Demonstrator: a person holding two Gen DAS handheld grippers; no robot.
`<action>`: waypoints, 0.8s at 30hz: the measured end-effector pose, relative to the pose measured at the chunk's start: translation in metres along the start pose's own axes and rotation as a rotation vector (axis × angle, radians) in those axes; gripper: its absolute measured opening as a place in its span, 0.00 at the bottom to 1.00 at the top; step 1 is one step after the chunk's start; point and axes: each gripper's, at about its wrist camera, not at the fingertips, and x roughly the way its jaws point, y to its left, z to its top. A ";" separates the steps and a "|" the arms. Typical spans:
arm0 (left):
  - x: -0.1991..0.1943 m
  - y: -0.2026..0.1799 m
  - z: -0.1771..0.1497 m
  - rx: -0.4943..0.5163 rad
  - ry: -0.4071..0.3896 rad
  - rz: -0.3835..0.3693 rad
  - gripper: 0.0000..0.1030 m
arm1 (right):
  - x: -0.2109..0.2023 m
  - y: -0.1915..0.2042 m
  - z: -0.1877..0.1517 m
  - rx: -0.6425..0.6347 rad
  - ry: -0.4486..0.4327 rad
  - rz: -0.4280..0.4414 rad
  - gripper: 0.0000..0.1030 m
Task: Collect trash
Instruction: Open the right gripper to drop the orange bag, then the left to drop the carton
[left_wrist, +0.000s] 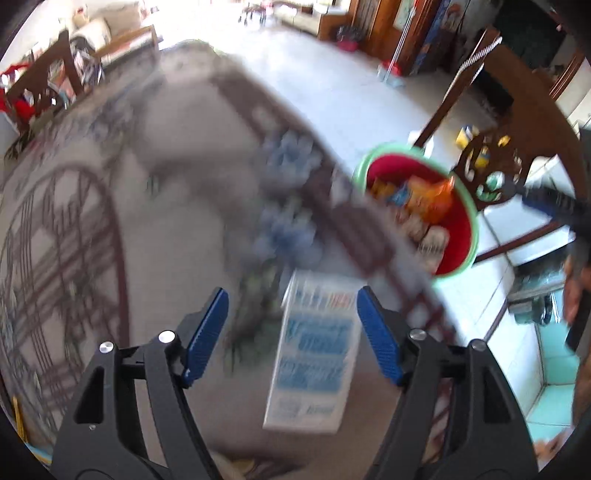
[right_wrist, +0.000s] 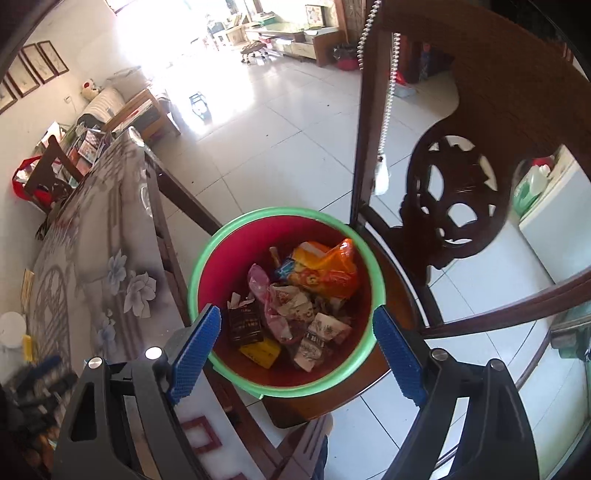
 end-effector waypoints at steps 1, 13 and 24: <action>0.003 -0.001 -0.006 0.007 0.016 0.002 0.67 | 0.001 0.004 0.002 -0.011 0.000 0.006 0.80; 0.028 -0.029 -0.012 0.086 0.080 -0.051 0.59 | -0.008 0.022 0.007 -0.048 -0.028 0.050 0.80; 0.014 -0.080 0.044 0.148 -0.058 -0.178 0.58 | -0.029 0.004 0.000 0.006 -0.073 0.012 0.80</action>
